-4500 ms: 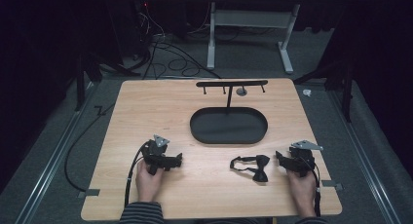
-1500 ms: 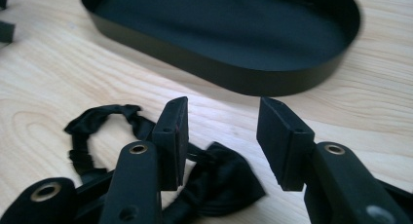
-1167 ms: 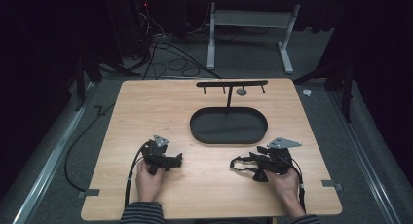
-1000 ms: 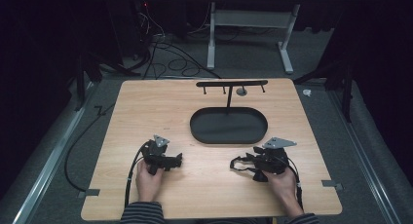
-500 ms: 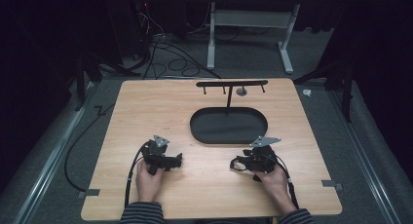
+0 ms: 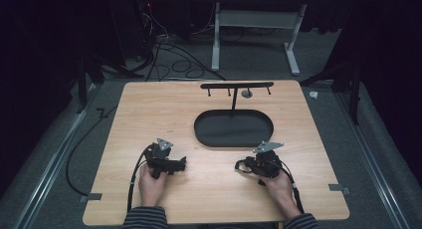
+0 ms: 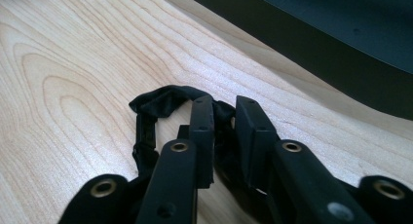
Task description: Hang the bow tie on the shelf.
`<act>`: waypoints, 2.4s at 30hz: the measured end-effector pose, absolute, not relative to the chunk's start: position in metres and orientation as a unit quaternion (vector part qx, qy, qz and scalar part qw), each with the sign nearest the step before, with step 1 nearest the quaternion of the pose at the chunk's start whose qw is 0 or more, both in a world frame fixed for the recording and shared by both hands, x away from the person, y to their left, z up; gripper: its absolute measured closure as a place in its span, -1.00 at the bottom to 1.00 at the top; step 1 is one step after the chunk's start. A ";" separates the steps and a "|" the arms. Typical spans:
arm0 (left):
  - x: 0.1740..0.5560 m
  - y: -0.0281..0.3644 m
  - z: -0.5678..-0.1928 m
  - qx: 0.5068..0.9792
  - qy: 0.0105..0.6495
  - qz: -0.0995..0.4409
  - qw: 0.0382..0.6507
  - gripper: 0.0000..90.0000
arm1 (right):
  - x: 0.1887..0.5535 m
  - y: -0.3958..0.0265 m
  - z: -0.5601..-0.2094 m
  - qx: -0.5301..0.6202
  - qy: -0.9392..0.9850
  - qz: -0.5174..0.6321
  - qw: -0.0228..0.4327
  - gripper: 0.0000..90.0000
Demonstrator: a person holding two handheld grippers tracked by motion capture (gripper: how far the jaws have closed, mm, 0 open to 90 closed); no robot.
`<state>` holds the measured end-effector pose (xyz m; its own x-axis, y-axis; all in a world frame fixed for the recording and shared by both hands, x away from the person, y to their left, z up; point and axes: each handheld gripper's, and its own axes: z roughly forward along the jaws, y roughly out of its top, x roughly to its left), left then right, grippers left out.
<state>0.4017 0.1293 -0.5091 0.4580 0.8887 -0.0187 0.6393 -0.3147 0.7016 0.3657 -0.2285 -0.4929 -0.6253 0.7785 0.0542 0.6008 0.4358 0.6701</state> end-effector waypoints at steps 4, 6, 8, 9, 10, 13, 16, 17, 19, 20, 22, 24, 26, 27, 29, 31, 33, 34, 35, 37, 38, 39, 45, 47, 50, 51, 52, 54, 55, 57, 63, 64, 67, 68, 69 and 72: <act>0.402 0.129 -0.509 0.788 0.485 0.190 0.328 -0.99 | 0.365 -0.228 -0.492 0.408 0.838 0.335 0.140 0.85; 0.402 0.129 -0.509 0.788 0.485 0.190 0.328 -0.99 | 0.365 -0.230 -0.491 0.410 0.834 0.341 0.140 0.89; 0.402 0.129 -0.509 0.788 0.485 0.190 0.328 -0.99 | 0.364 -0.234 -0.487 0.414 0.827 0.352 0.142 0.89; 0.402 0.129 -0.509 0.788 0.485 0.190 0.328 -0.99 | 0.364 -0.235 -0.486 0.415 0.826 0.354 0.142 0.90; 0.402 0.129 -0.509 0.788 0.485 0.190 0.328 -0.99 | 0.363 -0.236 -0.484 0.416 0.825 0.355 0.143 0.90; 0.402 0.129 -0.509 0.788 0.484 0.190 0.328 -0.99 | 0.362 -0.241 -0.479 0.415 0.822 0.360 0.150 0.90; 0.402 0.129 -0.509 0.788 0.484 0.190 0.328 -0.99 | 0.361 -0.245 -0.474 0.417 0.816 0.368 0.154 0.90; 0.402 0.129 -0.509 0.788 0.484 0.190 0.328 -0.99 | 0.361 -0.246 -0.472 0.418 0.814 0.372 0.156 0.91; 0.402 0.129 -0.509 0.788 0.484 0.190 0.329 -0.99 | 0.360 -0.248 -0.469 0.418 0.813 0.373 0.160 0.91; 0.402 0.129 -0.509 0.788 0.484 0.190 0.329 -0.99 | 0.360 -0.248 -0.469 0.418 0.813 0.373 0.160 0.91; 0.402 0.129 -0.509 0.788 0.484 0.190 0.329 -0.99 | 0.359 -0.250 -0.464 0.416 0.811 0.378 0.162 0.91; 0.402 0.129 -0.509 0.788 0.484 0.190 0.329 -0.99 | 0.359 -0.252 -0.461 0.415 0.810 0.379 0.166 0.91; 0.402 0.129 -0.509 0.789 0.484 0.190 0.328 -0.99 | 0.358 -0.253 -0.459 0.416 0.808 0.382 0.168 0.91; 0.402 0.129 -0.509 0.789 0.484 0.190 0.328 -0.99 | 0.358 -0.255 -0.456 0.417 0.804 0.387 0.171 0.91; 0.402 0.129 -0.509 0.789 0.484 0.190 0.328 -0.99 | 0.358 -0.256 -0.452 0.418 0.802 0.391 0.174 0.91; 0.402 0.129 -0.509 0.789 0.484 0.190 0.328 -0.99 | 0.358 -0.257 -0.449 0.416 0.800 0.395 0.175 0.92; 0.402 0.129 -0.509 0.788 0.484 0.190 0.328 -0.99 | 0.357 -0.258 -0.446 0.416 0.798 0.397 0.178 0.92; 0.402 0.129 -0.509 0.789 0.484 0.190 0.328 -0.99 | 0.357 -0.259 -0.444 0.417 0.797 0.398 0.179 0.92; 0.402 0.129 -0.509 0.789 0.484 0.190 0.328 -0.99 | 0.357 -0.260 -0.442 0.414 0.797 0.399 0.183 0.92; 0.402 0.129 -0.509 0.789 0.484 0.190 0.328 -0.99 | 0.357 -0.261 -0.437 0.412 0.795 0.405 0.186 0.92; 0.402 0.129 -0.509 0.789 0.484 0.190 0.328 -0.99 | 0.357 -0.261 -0.437 0.412 0.795 0.405 0.186 0.92; 0.402 0.129 -0.509 0.789 0.484 0.190 0.328 -0.99 | 0.358 -0.263 -0.432 0.411 0.792 0.411 0.188 0.92; 0.401 0.129 -0.509 0.788 0.485 0.191 0.329 -0.99 | 0.360 -0.267 -0.422 0.414 0.783 0.423 0.192 0.92; 0.401 0.129 -0.509 0.788 0.485 0.190 0.329 -0.99 | 0.361 -0.269 -0.419 0.417 0.778 0.428 0.193 0.92; 0.401 0.129 -0.509 0.789 0.484 0.190 0.328 -0.99 | 0.362 -0.273 -0.413 0.424 0.767 0.442 0.191 0.92; 0.400 0.129 -0.509 0.788 0.485 0.190 0.328 -0.99 | 0.363 -0.274 -0.411 0.425 0.765 0.445 0.191 0.92; 0.400 0.129 -0.509 0.788 0.485 0.190 0.328 -0.99 | 0.363 -0.274 -0.411 0.425 0.765 0.445 0.191 0.92; 0.400 0.129 -0.509 0.789 0.484 0.189 0.328 -0.99 | 0.362 -0.274 -0.405 0.426 0.763 0.446 0.195 0.92; 0.399 0.129 -0.509 0.789 0.485 0.189 0.328 -0.99 | 0.361 -0.276 -0.401 0.426 0.759 0.450 0.201 0.92; 0.399 0.129 -0.509 0.788 0.485 0.190 0.328 -0.99 | 0.360 -0.279 -0.397 0.428 0.755 0.452 0.205 0.92; 0.398 0.129 -0.509 0.788 0.484 0.190 0.328 -0.99 | 0.360 -0.285 -0.389 0.434 0.749 0.451 0.218 0.92; 0.398 0.129 -0.509 0.788 0.484 0.191 0.328 -0.99 | 0.360 -0.287 -0.385 0.440 0.744 0.449 0.226 0.92; 0.398 0.129 -0.509 0.788 0.484 0.192 0.327 -0.98 | 0.360 -0.290 -0.381 0.446 0.738 0.452 0.231 0.93; 0.398 0.129 -0.509 0.788 0.484 0.192 0.327 -0.98 | 0.360 -0.290 -0.381 0.446 0.738 0.452 0.231 0.93; 0.398 0.129 -0.509 0.788 0.485 0.192 0.328 -0.98 | 0.360 -0.289 -0.377 0.448 0.735 0.450 0.238 0.93; 0.398 0.129 -0.509 0.788 0.485 0.192 0.328 -0.98 | 0.359 -0.290 -0.374 0.452 0.729 0.454 0.241 0.93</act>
<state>0.3978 0.1288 -0.5090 0.4569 0.8894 -0.0151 0.6380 -0.3158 0.7023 0.3589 -0.2899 -0.3737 -0.4754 0.8778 0.0587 0.4408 0.1799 0.8794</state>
